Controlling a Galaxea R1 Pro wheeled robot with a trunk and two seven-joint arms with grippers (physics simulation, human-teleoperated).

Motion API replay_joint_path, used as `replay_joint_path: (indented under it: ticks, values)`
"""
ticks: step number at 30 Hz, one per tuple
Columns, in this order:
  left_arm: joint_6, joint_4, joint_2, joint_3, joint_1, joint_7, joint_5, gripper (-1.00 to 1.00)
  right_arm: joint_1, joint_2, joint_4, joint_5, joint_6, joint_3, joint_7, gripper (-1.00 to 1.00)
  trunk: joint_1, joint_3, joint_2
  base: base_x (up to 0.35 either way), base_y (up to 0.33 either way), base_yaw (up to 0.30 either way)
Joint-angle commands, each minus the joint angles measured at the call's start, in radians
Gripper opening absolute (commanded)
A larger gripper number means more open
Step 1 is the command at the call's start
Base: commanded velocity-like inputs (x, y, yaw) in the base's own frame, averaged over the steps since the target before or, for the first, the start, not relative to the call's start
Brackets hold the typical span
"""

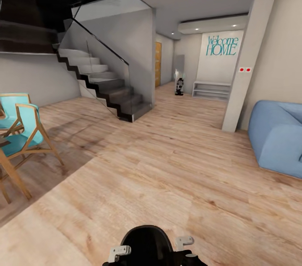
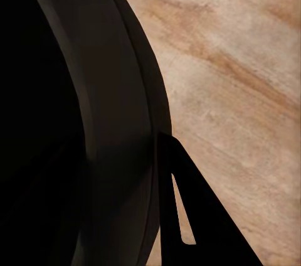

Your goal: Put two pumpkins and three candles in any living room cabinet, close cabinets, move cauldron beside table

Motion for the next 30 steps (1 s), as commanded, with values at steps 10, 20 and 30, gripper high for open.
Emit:
replay_joint_path:
  ticks: [10, 20, 30]
  values:
    - [0.001, -0.004, 0.001, -0.002, -0.001, 0.003, 0.007, -1.00, 0.000, 0.000, 0.000, -0.003, 0.005, 0.003, -0.008, -1.00, 0.000, -0.001, 0.000, 0.114, 0.000, -0.171]
    - [0.001, -0.006, 0.002, -0.002, -0.001, 0.003, 0.007, -1.00, 0.000, 0.000, 0.000, -0.003, 0.005, 0.003, -0.008, -1.00, 0.000, -0.001, 0.000, 0.014, 0.000, -0.282]
    - [0.001, -0.006, 0.002, -0.002, -0.001, 0.002, 0.007, -1.00, 0.000, 0.000, 0.000, -0.003, 0.005, 0.003, -0.008, -1.00, 0.000, -0.001, 0.000, 0.000, 0.000, -0.283]
